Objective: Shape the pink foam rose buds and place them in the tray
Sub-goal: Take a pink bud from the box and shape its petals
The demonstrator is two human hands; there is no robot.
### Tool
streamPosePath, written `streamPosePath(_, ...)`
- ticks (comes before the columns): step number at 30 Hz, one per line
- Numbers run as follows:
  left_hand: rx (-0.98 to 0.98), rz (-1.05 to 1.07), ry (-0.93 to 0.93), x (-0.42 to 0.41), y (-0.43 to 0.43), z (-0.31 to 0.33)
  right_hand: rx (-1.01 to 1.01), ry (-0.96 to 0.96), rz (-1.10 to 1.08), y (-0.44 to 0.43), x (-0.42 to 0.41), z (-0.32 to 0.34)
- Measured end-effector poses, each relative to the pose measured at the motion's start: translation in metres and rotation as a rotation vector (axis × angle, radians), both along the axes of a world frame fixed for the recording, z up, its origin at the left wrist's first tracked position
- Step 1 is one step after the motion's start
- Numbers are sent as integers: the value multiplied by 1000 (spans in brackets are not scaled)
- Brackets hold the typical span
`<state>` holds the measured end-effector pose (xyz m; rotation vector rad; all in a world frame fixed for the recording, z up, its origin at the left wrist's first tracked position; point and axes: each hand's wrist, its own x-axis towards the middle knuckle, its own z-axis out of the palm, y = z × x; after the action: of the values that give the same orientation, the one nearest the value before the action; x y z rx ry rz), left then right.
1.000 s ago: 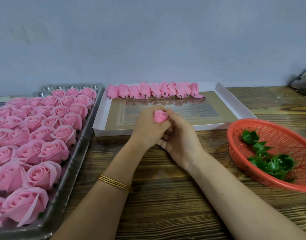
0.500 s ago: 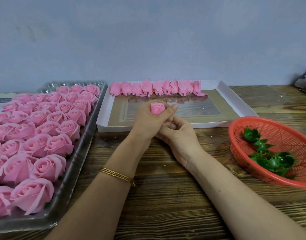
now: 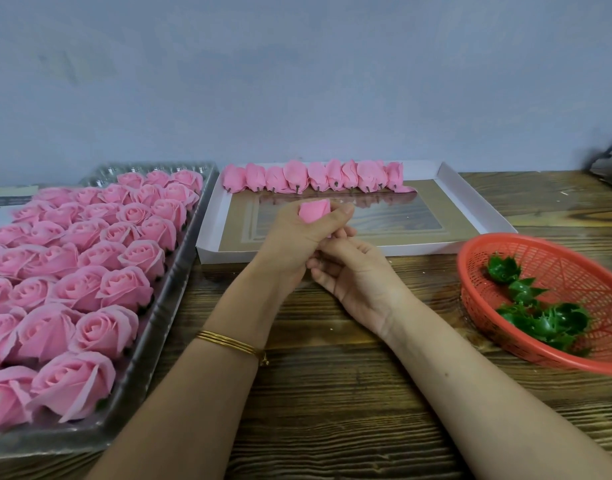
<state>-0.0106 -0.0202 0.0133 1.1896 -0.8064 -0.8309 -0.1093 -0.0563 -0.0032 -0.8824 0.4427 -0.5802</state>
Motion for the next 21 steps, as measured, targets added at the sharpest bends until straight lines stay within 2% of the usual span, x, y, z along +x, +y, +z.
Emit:
streamPosePath(3,-13,106,7,-2,-4,-3,-19,-6,-67,1,0,-1)
streamPosePath(8,-23,154,23,-7,-8,-8,-23,-28,-132,1,1,-5)
streamPosePath(14,-26,107,-1,-7,-8,-10,-88,7,-167,0,1,-4)
streamPosePath(17,3,45,-80,-5,-5,-7,-51,4,-113,-2,-1,-2)
streamPosePath(21,7,-61,-69,-2,1,-2,24,-19,5,-7,-5,1)
